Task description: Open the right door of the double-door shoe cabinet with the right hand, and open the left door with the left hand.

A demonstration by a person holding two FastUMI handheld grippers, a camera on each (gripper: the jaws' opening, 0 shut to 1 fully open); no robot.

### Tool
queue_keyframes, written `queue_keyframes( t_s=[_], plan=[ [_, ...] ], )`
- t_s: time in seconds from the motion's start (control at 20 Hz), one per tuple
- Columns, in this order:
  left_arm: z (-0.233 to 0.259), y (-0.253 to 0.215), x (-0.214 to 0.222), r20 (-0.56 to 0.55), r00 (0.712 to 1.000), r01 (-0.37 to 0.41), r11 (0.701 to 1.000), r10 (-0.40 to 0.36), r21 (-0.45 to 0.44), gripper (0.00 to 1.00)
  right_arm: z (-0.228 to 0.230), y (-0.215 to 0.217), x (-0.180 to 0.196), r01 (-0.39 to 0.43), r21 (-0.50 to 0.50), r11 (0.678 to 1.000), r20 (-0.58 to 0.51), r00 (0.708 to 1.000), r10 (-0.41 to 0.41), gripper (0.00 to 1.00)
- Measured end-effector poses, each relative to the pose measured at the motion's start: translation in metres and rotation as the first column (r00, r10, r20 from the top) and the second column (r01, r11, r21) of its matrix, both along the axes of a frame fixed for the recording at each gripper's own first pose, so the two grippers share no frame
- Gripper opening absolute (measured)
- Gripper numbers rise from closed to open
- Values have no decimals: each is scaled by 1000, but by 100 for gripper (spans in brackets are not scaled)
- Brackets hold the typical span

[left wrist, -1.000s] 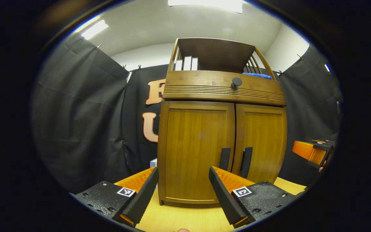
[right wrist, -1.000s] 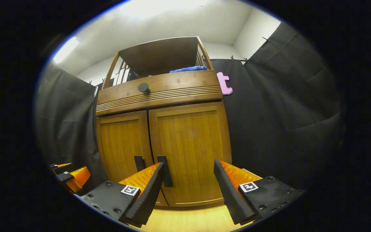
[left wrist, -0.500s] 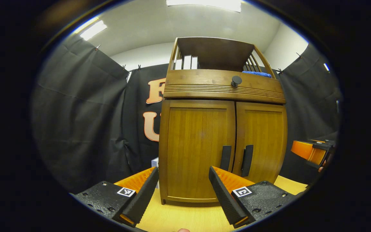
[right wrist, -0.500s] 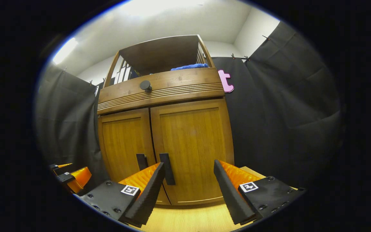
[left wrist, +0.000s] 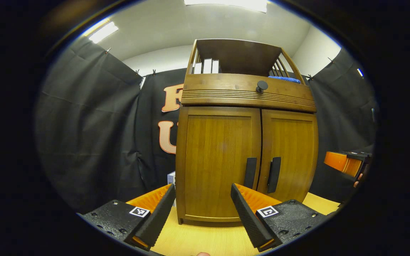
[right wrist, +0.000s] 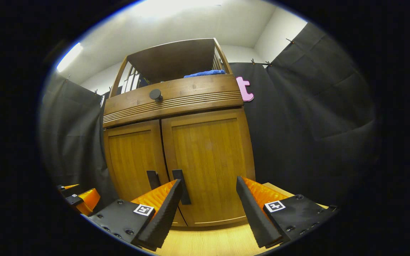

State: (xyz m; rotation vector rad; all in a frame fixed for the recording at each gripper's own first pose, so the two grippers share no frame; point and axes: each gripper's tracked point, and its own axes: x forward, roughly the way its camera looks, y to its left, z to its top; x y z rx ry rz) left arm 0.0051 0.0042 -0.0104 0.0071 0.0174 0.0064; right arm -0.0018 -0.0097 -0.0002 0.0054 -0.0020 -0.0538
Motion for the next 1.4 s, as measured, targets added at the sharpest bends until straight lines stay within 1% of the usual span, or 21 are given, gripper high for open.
queue_keyframes(
  t_s=[0.15, 0.2, 0.25, 0.4, 0.5, 0.55, 0.6, 0.65, 0.7, 0.75, 0.85, 0.9, 0.95, 1.0, 1.1, 1.15, 1.2, 1.25, 1.3, 1.35, 1.4],
  plan=[
    [1, 0, 0, 4, 1000, -7, 1000, 7, -5, 92, 6, 2, 7, -7, -5, 1000, 17, 1000, 7, 89],
    [0, 1, 1, 1, 1000, -8, 1000, 8, -8, 92, 12, 5, 12, -15, -9, 1000, 29, 999, 15, 97],
    [-1, 1, 1, -3, 1000, -10, 1000, 10, -8, 92, 17, 11, 19, -28, -13, 1000, 41, 999, 29, 89],
    [-1, 4, 1, -10, 1000, -19, 1000, 19, -1, 95, 31, 25, 42, -54, -36, 998, 71, 996, 56, 89],
    [-3, 3, 1, -17, 1000, -17, 1000, 17, -9, 92, 32, 37, 56, -80, -71, 994, 70, 994, 85, 100],
    [-3, 5, 3, -20, 1000, -16, 1000, 16, -14, 92, 33, 45, 64, -102, -84, 991, 72, 992, 108, 88],
    [-4, 6, 4, -24, 1000, -16, 1000, 16, -16, 92, 34, 54, 72, -121, -91, 988, 74, 989, 128, 89],
    [-4, 6, 4, -23, 1000, -17, 1000, 17, -12, 92, 35, 60, 80, -136, -93, 986, 75, 987, 143, 97],
    [-3, 7, 4, -20, 1000, -20, 1000, 20, -7, 92, 33, 66, 89, -147, -94, 985, 68, 986, 154, 97],
    [-3, 8, 4, -16, 1000, -24, 1000, 24, -6, 92, 29, 71, 98, -154, -92, 984, 55, 986, 160, 89],
    [-2, 12, 2, -10, 999, -31, 999, 31, -16, 92, 19, 85, 117, -184, -93, 978, 26, 982, 187, 89],
    [-2, 14, 2, -10, 999, -34, 999, 34, -18, 92, 15, 91, 125, -196, -94, 976, 16, 980, 199, 98],
    [-3, 17, 4, -10, 999, -41, 999, 41, -16, 92, 9, 95, 132, -207, -91, 974, 3, 978, 208, 97],
    [-2, 21, 6, -10, 999, -51, 999, 51, -15, 98, 2, 99, 139, -216, -89, 972, -12, 976, 216, 89],
    [-2, 27, 9, -9, 998, -62, 998, 62, -16, 92, -12, 97, 152, -205, -110, 973, -54, 978, 200, 89],
    [-1, 29, 9, -7, 998, -67, 998, 67, -18, 95, -18, 94, 157, -185, -117, 976, -76, 981, 177, 89],
    [0, 32, 8, -4, 997, -73, 997, 73, -20, 95, -26, 90, 159, -165, -105, 981, -94, 983, 155, 96],
    [0, 35, 9, -2, 997, -77, 997, 77, -21, 95, -36, 93, 162, -159, -83, 984, -103, 983, 150, 89],
    [0, 37, 10, 1, 997, -81, 997, 81, -20, 95, -43, 93, 164, -154, -68, 986, -108, 983, 146, 89],
    [0, 39, 10, 2, 996, -85, 996, 85, -17, 95, -50, 90, 167, -142, -67, 988, -121, 984, 133, 100],
    [-2, 41, 11, 2, 996, -89, 996, 89, -16, 95, -57, 87, 171, -130, -71, 989, -135, 984, 120, 89]
  ],
)
